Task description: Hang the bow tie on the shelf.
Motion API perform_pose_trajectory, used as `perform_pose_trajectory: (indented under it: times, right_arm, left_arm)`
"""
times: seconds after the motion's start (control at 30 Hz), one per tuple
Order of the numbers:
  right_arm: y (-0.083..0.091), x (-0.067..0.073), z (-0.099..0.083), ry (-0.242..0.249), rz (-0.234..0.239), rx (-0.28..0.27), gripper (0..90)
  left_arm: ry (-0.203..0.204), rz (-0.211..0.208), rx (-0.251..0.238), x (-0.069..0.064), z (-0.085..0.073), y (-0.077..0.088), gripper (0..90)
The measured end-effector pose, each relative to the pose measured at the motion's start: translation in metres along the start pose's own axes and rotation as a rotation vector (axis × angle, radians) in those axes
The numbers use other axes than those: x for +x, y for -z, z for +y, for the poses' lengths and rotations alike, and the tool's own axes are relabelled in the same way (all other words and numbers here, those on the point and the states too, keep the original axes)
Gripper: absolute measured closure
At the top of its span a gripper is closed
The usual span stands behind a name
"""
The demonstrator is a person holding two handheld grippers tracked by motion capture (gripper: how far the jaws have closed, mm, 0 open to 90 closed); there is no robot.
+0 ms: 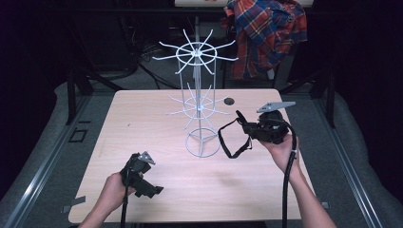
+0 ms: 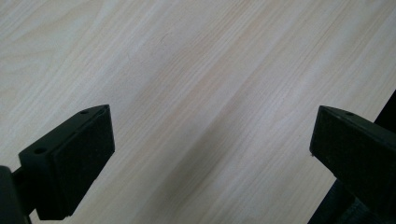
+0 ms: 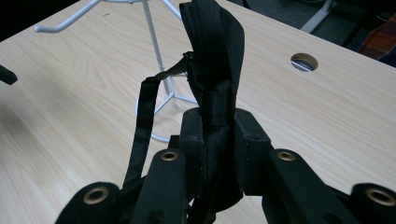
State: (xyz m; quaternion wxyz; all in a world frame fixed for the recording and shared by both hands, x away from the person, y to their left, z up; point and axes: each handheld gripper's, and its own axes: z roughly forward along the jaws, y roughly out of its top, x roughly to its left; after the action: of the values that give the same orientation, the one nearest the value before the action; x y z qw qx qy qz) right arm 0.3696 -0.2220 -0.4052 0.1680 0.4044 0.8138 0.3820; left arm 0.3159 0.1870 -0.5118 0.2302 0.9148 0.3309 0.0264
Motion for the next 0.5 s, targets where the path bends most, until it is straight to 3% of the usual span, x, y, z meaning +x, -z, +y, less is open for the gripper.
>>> perform_pose_trajectory:
  times: [0.5]
  right_arm:
    - [0.0049,0.0045,0.0055,0.011,0.005,-0.017,75.6]
  left_arm:
    - [0.000,-0.001,0.000,-0.0007,0.0001,-0.0001,0.1]
